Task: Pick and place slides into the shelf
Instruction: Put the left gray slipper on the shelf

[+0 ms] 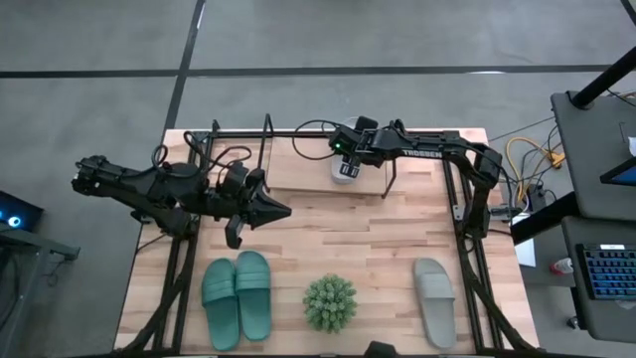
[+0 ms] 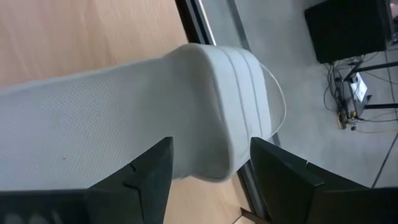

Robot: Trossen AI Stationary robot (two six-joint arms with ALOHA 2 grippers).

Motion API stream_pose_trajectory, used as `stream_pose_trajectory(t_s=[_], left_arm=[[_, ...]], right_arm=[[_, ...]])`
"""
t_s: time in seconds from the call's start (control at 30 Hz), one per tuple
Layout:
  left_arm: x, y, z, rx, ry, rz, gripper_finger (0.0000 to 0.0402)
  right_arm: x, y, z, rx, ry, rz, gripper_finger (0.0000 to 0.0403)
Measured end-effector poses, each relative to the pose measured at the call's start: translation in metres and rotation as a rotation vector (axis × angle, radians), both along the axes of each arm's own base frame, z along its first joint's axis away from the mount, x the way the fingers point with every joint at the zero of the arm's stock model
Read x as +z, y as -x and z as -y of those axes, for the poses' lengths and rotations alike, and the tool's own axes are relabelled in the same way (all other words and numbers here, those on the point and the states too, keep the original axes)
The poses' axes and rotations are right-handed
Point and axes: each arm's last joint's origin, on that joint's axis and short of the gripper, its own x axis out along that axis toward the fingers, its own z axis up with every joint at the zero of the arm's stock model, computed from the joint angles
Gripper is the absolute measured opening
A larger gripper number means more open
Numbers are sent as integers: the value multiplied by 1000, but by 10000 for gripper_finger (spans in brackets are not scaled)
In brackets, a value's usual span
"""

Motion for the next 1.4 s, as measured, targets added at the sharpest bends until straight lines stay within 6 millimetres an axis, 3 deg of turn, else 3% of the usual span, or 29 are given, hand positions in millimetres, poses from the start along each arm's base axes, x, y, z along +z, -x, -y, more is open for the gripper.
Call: stream_pose_trajectory(t_s=[0.6, 0.87, 0.97, 1.27, 1.4], left_arm=[[0, 0, 0, 1, 0, -1, 0], [-1, 0, 0, 4, 0, -3, 0], [-1, 0, 0, 4, 0, -3, 0], [-1, 0, 0, 3, 6, -1, 0], [0, 0, 0, 3, 7, 2, 0]], right_arm=[[-7, 10, 26, -30, 21, 19, 206], [-17, 13, 26, -12, 0, 8, 201], [-21, 15, 25, -18, -7, 4, 172], [-24, 14, 26, -29, 15, 37, 38], [-24, 13, 24, -25, 10, 34, 13]])
